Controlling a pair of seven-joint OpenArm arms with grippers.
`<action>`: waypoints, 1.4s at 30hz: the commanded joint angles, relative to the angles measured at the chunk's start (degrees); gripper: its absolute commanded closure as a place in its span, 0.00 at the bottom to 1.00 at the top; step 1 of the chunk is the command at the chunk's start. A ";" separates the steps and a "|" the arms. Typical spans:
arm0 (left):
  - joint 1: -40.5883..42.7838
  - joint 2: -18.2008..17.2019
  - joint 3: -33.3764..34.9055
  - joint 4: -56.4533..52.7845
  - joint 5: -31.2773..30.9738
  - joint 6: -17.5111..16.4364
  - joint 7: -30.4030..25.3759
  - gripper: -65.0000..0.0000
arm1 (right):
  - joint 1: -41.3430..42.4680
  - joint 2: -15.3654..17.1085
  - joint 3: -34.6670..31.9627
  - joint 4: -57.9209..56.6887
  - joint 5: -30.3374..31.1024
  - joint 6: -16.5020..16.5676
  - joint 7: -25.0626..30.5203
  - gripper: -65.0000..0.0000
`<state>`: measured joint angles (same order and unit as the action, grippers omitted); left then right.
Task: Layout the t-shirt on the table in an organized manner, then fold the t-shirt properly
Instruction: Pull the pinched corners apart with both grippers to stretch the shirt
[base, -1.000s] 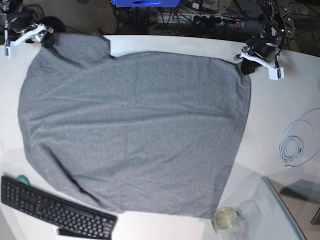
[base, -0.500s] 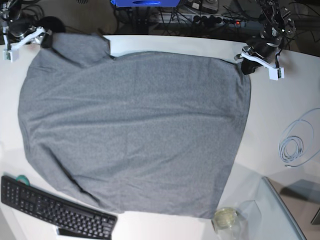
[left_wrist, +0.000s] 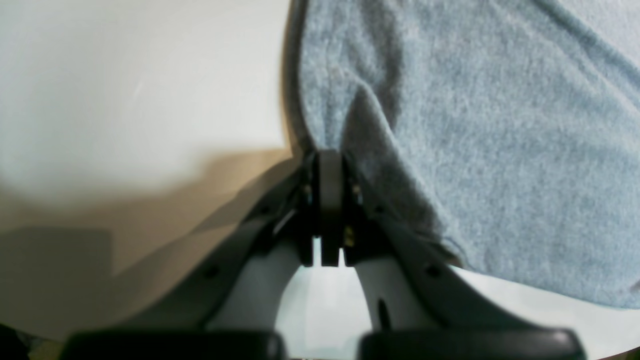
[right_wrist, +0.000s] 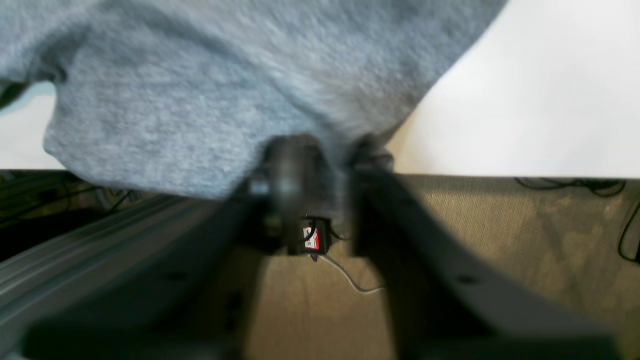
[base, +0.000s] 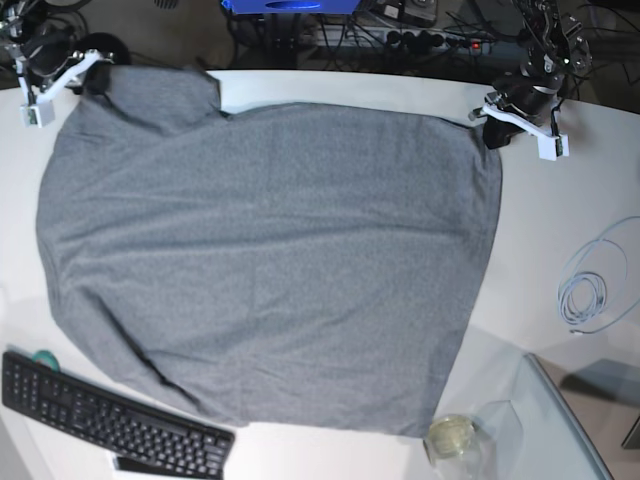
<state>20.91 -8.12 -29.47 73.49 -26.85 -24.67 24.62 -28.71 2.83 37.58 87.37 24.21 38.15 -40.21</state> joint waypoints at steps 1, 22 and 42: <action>0.41 -0.54 -0.02 0.22 1.31 0.62 1.62 1.00 | 0.01 0.64 0.35 1.11 0.98 0.75 0.69 0.92; 6.74 -0.54 -0.55 12.79 1.31 0.62 1.80 1.00 | -4.65 -0.68 0.79 18.34 1.16 0.75 -9.95 0.95; 6.13 -0.63 -0.55 12.26 1.40 0.62 1.80 1.00 | 1.68 1.08 0.18 4.98 0.63 0.66 -5.38 0.47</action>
<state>26.96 -8.08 -29.58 84.99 -24.88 -23.90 27.49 -26.92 3.22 37.60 91.70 23.99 38.44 -46.46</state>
